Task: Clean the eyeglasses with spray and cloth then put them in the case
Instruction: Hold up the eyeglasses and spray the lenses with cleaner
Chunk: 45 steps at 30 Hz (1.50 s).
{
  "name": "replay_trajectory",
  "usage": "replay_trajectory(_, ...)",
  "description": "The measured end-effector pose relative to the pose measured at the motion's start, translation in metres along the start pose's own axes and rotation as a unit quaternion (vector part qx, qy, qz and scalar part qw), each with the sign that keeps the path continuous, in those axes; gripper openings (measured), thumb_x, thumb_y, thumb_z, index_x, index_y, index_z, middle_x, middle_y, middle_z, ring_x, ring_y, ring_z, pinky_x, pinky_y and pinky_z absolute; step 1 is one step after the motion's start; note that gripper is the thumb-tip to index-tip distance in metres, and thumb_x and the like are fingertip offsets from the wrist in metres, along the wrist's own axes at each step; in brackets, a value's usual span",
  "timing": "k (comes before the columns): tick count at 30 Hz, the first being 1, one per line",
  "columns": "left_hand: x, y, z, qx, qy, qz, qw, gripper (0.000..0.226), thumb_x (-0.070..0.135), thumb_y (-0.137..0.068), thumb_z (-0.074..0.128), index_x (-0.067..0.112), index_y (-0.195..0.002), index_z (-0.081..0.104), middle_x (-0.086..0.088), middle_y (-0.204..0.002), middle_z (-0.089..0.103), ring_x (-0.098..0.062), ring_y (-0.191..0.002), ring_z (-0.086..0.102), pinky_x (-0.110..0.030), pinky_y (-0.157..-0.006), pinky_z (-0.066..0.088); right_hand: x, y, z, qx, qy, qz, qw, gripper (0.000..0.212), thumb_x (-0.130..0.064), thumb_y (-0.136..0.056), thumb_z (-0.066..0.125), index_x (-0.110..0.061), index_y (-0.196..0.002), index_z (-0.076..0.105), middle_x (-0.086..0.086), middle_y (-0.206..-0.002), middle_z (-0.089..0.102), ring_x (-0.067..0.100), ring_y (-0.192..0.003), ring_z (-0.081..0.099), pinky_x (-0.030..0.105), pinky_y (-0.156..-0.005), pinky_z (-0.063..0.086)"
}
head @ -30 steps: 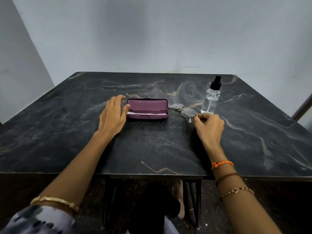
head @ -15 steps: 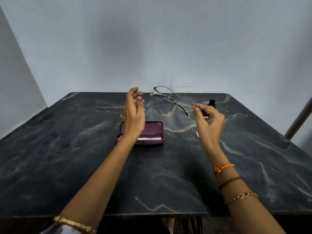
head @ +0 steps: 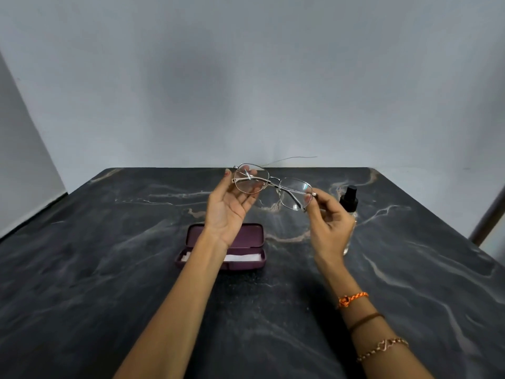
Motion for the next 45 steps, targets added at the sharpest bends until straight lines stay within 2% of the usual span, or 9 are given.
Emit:
replay_trajectory(5, 0.004, 0.004, 0.000, -0.049, 0.014, 0.003, 0.999, 0.023, 0.021, -0.076, 0.053, 0.013, -0.072, 0.074, -0.004, -0.078, 0.073, -0.018, -0.075, 0.069, -0.026, -0.071, 0.058, 0.001, -0.004, 0.002, 0.002, -0.078, 0.016, 0.997, 0.019, 0.000, -0.082, 0.060, -0.016, -0.092, 0.065, -0.020, -0.075, 0.072, -0.002, -0.075, 0.065, 0.011, -0.069, 0.052)
replay_trajectory(9, 0.002, 0.009, 0.006, -0.082, 0.010, -0.014, 0.997, 0.012, 0.023, -0.071, 0.063, 0.014, -0.072, 0.072, -0.002, -0.079, 0.071, -0.018, -0.074, 0.068, -0.026, -0.069, 0.057, 0.004, -0.001, 0.004, 0.006, -0.107, 0.035, 0.994, 0.021, 0.003, -0.085, 0.054, -0.016, -0.089, 0.062, -0.019, -0.075, 0.072, -0.002, -0.075, 0.066, 0.012, -0.072, 0.053)
replay_trajectory(12, 0.000, 0.011, 0.008, -0.097, 0.026, -0.026, 0.995, 0.033, 0.025, -0.046, 0.088, 0.012, -0.072, 0.072, -0.003, -0.079, 0.070, -0.020, -0.076, 0.067, -0.028, -0.071, 0.057, 0.004, 0.001, 0.004, 0.002, -0.104, 0.035, 0.994, 0.023, 0.005, -0.086, 0.052, -0.016, -0.090, 0.061, -0.019, -0.076, 0.072, -0.003, -0.076, 0.066, 0.012, -0.072, 0.052)
replay_trajectory(18, 0.004, 0.009, 0.006, -0.099, 0.043, 0.001, 0.994, 0.045, 0.025, -0.037, 0.093, 0.010, -0.074, 0.071, -0.003, -0.076, 0.070, -0.022, -0.080, 0.068, -0.032, -0.076, 0.056, -0.004, -0.003, 0.004, -0.002, -0.089, 0.002, 0.996, 0.023, 0.001, -0.085, 0.055, -0.020, -0.092, 0.062, -0.018, -0.080, 0.072, -0.001, -0.079, 0.066, 0.012, -0.073, 0.051)
replay_trajectory(24, 0.014, 0.010, 0.007, -0.086, 0.009, 0.039, 0.996, 0.044, 0.029, -0.030, 0.094, 0.016, -0.066, 0.072, 0.002, -0.071, 0.072, -0.018, -0.075, 0.069, -0.033, -0.068, 0.059, -0.015, -0.003, 0.001, 0.008, -0.002, -0.047, 0.999, 0.026, -0.002, -0.085, 0.059, -0.026, -0.095, 0.062, -0.013, -0.083, 0.069, 0.007, -0.083, 0.066, 0.017, -0.075, 0.052)
replay_trajectory(30, 0.023, 0.012, 0.006, -0.066, -0.032, 0.096, 0.993, 0.012, 0.014, -0.047, 0.075, 0.016, -0.059, 0.073, 0.005, -0.071, 0.072, -0.015, -0.070, 0.069, -0.027, -0.071, 0.058, -0.035, 0.004, -0.002, 0.050, 0.146, -0.178, 0.972, 0.020, -0.005, -0.086, 0.057, -0.012, -0.104, 0.061, -0.002, -0.088, 0.065, 0.018, -0.073, 0.062, 0.021, -0.064, 0.051)
replay_trajectory(36, 0.036, 0.011, 0.000, -0.067, -0.143, 0.156, 0.975, 0.036, 0.038, -0.040, 0.090, 0.019, -0.067, 0.076, 0.011, -0.069, 0.071, 0.000, -0.070, 0.062, -0.015, -0.076, 0.051, -0.038, 0.006, -0.004, 0.065, 0.283, -0.245, 0.925, 0.014, 0.001, -0.081, 0.061, 0.006, -0.093, 0.067, 0.017, -0.074, 0.071, 0.025, -0.063, 0.060, 0.033, -0.055, 0.053)
replay_trajectory(40, 0.042, 0.012, 0.000, -0.083, -0.169, 0.169, 0.967, 0.034, 0.041, -0.043, 0.089, 0.022, -0.069, 0.076, 0.012, -0.069, 0.071, 0.001, -0.070, 0.062, -0.011, -0.069, 0.049, -0.038, 0.006, -0.001, 0.064, 0.321, -0.285, 0.901, 0.015, 0.001, -0.079, 0.063, 0.008, -0.092, 0.068, 0.018, -0.073, 0.071, 0.028, -0.063, 0.063, 0.033, -0.057, 0.054)
replay_trajectory(45, 0.044, 0.016, 0.001, -0.094, -0.225, 0.168, 0.955, 0.032, 0.047, -0.046, 0.086, 0.026, -0.069, 0.076, 0.012, -0.067, 0.072, 0.000, -0.069, 0.065, -0.011, -0.069, 0.050, -0.038, 0.004, -0.003, 0.081, 0.324, -0.281, 0.900, 0.017, -0.001, -0.083, 0.056, 0.006, -0.093, 0.067, 0.018, -0.081, 0.072, 0.022, -0.074, 0.063, 0.027, -0.066, 0.052)
Point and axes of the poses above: each hand's wrist, its own y-axis away from the middle knuckle, its own z-axis out of the palm, x = y × z, the point moved 6 cm from there along -y, towards the middle knuckle
